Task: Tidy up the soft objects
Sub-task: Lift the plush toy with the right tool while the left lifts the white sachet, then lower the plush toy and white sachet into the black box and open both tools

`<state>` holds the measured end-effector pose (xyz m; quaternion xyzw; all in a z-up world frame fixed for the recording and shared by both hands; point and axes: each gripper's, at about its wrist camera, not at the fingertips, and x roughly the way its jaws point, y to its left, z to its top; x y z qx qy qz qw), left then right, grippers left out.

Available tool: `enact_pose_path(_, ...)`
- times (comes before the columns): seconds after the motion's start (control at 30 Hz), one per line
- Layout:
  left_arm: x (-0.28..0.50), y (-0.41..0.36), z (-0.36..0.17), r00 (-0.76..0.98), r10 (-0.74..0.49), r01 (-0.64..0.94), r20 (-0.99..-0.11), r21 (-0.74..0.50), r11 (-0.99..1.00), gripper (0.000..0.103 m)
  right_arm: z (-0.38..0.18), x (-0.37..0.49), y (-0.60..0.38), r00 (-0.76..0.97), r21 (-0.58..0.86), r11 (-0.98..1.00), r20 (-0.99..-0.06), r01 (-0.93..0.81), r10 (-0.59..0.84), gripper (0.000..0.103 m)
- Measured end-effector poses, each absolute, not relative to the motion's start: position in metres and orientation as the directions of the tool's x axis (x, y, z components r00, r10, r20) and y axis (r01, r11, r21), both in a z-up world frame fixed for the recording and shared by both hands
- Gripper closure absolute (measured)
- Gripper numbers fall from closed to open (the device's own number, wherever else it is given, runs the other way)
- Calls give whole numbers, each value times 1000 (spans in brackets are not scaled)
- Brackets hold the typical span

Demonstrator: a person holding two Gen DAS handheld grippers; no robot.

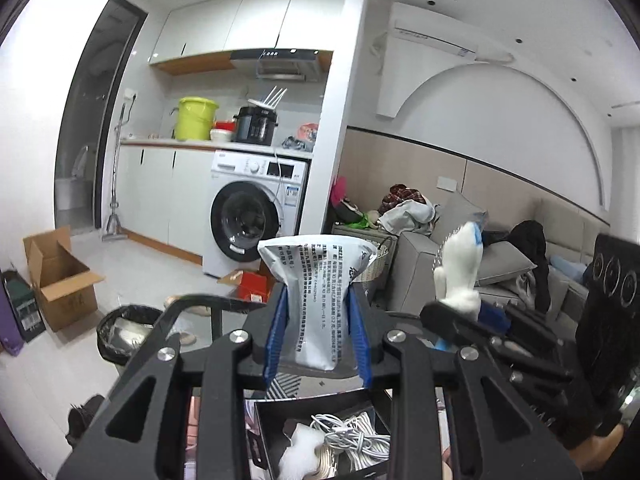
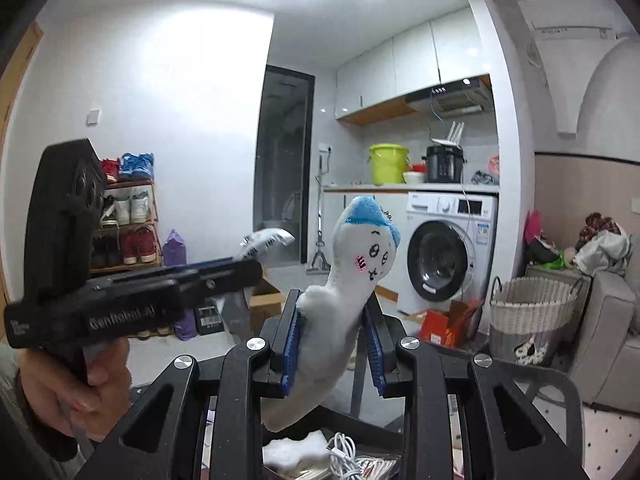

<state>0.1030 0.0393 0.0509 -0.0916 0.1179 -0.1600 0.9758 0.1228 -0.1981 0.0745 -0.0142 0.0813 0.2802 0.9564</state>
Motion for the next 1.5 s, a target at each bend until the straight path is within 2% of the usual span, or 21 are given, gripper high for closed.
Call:
enact_pose_path(0.33,108,25,41,909,-335,302,-248,-164,939,75,67,147,-191,829,42,858,-234,-513,507,74)
enact_pose_path(0.5,132,18,27,864,-322,282,-387,-160,946,75,53,167,-186,822,28,881,-347,-472,452,74)
enact_pose_path(0.6,147,6,8,799,-318,291,-511,-134,947,75,33,187,-182,770,56,886,-471,-461,431,74)
enact_pose_path(0.73,155,-4,-9,747,-298,284,-594,-119,951,75,7,207,-179,688,78,895,-612,-439,391,74)
enact_pose_path(0.93,166,-22,-31,662,-270,290,-699,-93,952,75,-26,221,-173,589,84,888,-720,-453,368,74)
enact_pose_path(1.3,173,-38,-70,576,-196,293,-793,-24,956,75,-79,229,-172,505,75,880,-795,-469,336,74)
enact_pose_path(1.5,168,-44,-71,565,-179,302,-805,0,953,75,-90,231,-168,431,84,841,-829,-535,357,74)
